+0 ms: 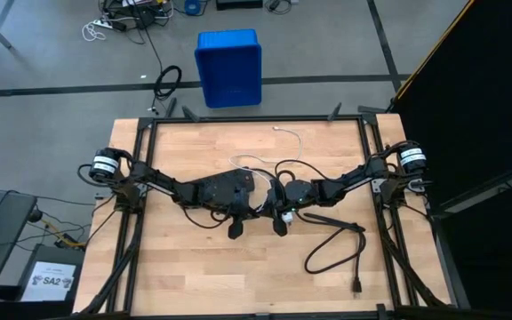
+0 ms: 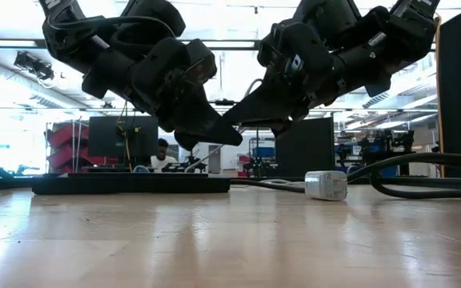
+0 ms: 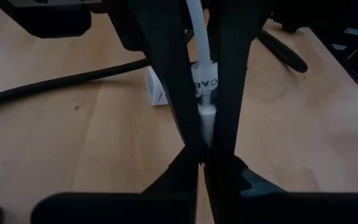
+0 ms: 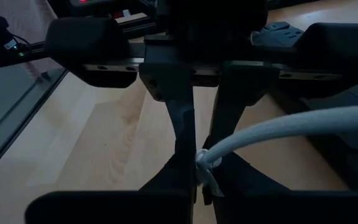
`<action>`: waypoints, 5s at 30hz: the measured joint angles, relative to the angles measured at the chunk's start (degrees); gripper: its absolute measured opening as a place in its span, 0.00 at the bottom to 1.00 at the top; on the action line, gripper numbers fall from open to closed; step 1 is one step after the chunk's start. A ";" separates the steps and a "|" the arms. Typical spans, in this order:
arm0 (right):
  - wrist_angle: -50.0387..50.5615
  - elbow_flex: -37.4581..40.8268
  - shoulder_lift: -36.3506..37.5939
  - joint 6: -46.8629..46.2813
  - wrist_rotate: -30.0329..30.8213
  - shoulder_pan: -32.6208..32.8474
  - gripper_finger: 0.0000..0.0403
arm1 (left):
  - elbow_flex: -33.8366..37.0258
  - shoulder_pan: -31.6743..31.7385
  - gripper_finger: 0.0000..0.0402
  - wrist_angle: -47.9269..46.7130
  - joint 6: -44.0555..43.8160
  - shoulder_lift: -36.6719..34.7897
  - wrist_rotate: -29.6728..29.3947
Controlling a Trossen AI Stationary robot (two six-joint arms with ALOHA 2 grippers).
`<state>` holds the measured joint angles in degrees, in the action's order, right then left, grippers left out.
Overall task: Insert USB
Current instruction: Insert the white charger cable into the white charger adapter
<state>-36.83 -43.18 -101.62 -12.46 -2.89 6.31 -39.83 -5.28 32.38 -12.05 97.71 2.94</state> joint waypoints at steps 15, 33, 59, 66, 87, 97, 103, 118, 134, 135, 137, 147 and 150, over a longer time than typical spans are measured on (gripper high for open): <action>0.55 -0.07 0.00 -0.31 -1.93 -0.31 0.01 | 0.00 0.02 0.04 0.35 -0.12 0.02 1.14; 1.00 -0.04 -0.02 -0.40 -2.54 -0.15 0.01 | 9.05 1.92 0.12 20.06 -5.07 0.02 4.51; 0.04 0.04 -0.09 -0.21 -1.19 -0.79 0.01 | 9.21 2.27 0.45 16.65 -5.14 -0.48 4.59; -1.24 0.02 -0.09 0.01 -1.21 -0.81 0.01 | 9.14 2.27 0.45 17.04 -5.16 -0.50 4.26; -4.23 0.00 -0.09 -0.84 -0.31 -0.96 0.01 | 7.50 2.16 0.17 17.23 -3.31 -0.49 1.03; -4.49 0.02 0.02 -0.95 -1.04 -1.59 0.05 | 7.63 2.14 0.01 17.66 -1.82 -0.39 -0.41; -4.71 0.00 0.02 -0.51 -1.76 -1.62 0.12 | 7.63 2.14 0.00 18.05 -1.46 -0.39 -0.82; -0.79 0.00 3.27 -0.88 -2.28 -2.73 0.27 | 7.37 2.23 0.00 18.26 -1.46 -0.50 -0.69; -14.13 6.99 5.27 -4.64 -1.89 -4.14 0.21 | 7.39 2.16 0.00 17.60 -0.59 -0.50 0.21; -16.69 8.38 5.27 -5.50 -1.97 -4.38 0.20 | 7.39 2.16 0.00 17.60 -0.59 -0.50 0.21; -20.73 11.00 5.27 -7.14 -1.85 -5.00 0.18 | 7.41 2.16 0.00 17.56 -0.59 -0.50 0.24; -25.75 13.68 5.27 -8.99 -1.67 -4.78 0.16 | 7.44 2.14 0.00 18.58 -0.59 -0.50 0.35; -25.64 13.18 5.27 -8.98 -1.68 -4.32 0.19 | 7.45 2.14 0.00 18.58 -0.59 -0.50 0.35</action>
<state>-62.46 -30.00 -96.36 -21.44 -4.57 1.98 -32.39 -3.14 50.96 -12.64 97.21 3.29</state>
